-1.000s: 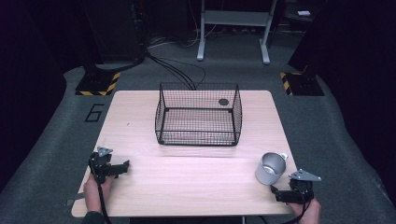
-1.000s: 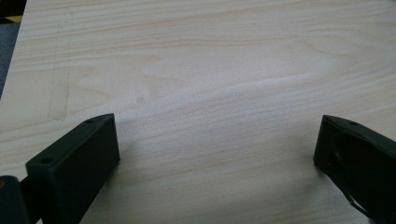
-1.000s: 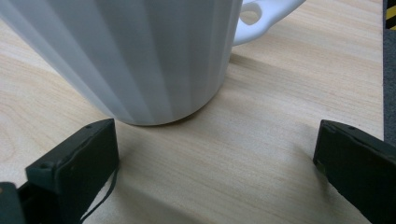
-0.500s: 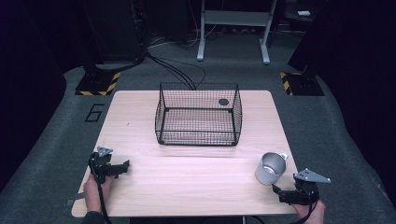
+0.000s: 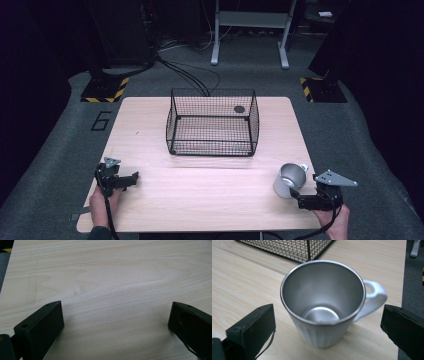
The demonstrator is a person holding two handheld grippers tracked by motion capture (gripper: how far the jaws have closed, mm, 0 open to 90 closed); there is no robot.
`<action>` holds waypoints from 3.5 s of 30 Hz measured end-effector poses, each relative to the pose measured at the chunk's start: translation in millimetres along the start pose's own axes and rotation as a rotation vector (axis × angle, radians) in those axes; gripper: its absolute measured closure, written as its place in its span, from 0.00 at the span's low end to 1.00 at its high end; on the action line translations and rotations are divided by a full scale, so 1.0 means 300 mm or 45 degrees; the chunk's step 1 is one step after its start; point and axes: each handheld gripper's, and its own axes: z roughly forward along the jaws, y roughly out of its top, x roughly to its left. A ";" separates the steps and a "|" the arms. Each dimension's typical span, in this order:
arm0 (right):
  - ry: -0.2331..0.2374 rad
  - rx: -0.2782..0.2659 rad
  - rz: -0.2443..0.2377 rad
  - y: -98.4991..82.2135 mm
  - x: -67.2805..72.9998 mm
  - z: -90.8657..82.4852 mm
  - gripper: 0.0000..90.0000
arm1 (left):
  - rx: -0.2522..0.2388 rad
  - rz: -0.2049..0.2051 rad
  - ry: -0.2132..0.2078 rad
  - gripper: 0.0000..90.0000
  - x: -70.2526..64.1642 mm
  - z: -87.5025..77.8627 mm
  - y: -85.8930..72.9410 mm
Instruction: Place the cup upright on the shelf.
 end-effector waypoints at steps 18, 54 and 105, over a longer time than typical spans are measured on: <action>0.047 0.066 -0.100 0.105 0.007 0.091 0.00 | -0.004 0.005 0.000 0.00 0.001 0.002 0.001; -0.009 0.062 -0.124 0.112 0.028 0.111 0.07 | -0.003 0.005 -0.001 0.00 0.001 0.001 0.001; 0.233 0.077 -0.290 0.288 0.257 0.278 0.07 | -0.003 0.004 -0.001 0.00 0.001 0.001 0.001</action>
